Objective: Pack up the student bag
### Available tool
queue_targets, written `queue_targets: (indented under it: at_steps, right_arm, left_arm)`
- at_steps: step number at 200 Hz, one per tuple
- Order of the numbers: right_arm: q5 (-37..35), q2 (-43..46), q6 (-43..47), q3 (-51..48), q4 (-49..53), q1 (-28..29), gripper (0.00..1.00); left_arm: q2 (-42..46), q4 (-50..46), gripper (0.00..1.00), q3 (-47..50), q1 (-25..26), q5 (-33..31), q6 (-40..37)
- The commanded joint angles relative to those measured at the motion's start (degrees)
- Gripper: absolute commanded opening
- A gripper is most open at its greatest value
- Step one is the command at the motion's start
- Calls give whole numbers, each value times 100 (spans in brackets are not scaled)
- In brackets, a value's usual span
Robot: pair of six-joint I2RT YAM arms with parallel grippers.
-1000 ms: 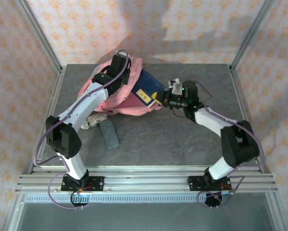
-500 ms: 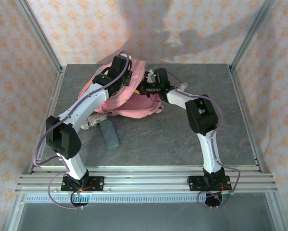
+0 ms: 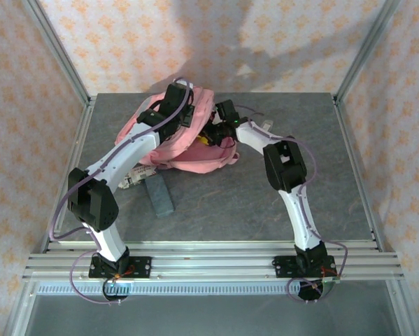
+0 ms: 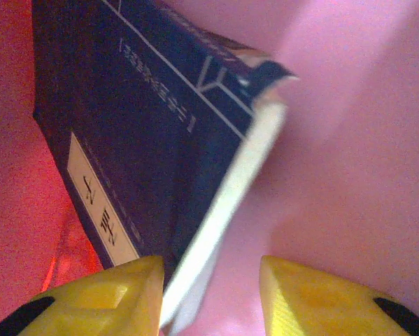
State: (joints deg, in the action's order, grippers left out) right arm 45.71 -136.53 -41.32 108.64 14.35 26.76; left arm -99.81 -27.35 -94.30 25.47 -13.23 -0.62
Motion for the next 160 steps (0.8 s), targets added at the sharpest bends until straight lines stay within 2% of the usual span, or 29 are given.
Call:
queue_targets:
  at_steps: [1, 15, 30, 48, 68, 80, 120, 138, 160]
  right_arm:
    - [-503, 577, 312, -384, 444, -118, 40]
    - [-504, 531, 259, -408, 359, -126, 40]
    - [-568, 391, 142, -334, 212, -127, 34]
    - [-653, 166, -51, -164, -43, -127, 23]
    - [-711, -262, -181, 402, -25, -111, 7]
    - [-580, -544, -289, 816, -36, -70, 2]
    - [-100, -1353, -612, 2085, -96, 200, 1]
    - [96, -1418, -725, 2124, -289, 224, 3]
    - [2, -1123, -394, 1866, -22, 168, 6]
  left_arm:
    - [331, 718, 0, 0, 16, -63, 62]
    - [322, 731, 0, 9, 17, -32, 86]
    - [306, 731, 0, 13, 18, 2, 121]
    - [282, 716, 0, 14, 24, 55, 172]
    - [254, 701, 0, 9, 43, 119, 203]
    - [221, 688, 0, 0, 79, 132, 217]
    - [90, 697, 0, -32, 202, 157, 277]
    - [-11, 693, 0, -94, 269, 155, 329]
    - [-155, 640, 0, -219, 319, 114, 489]
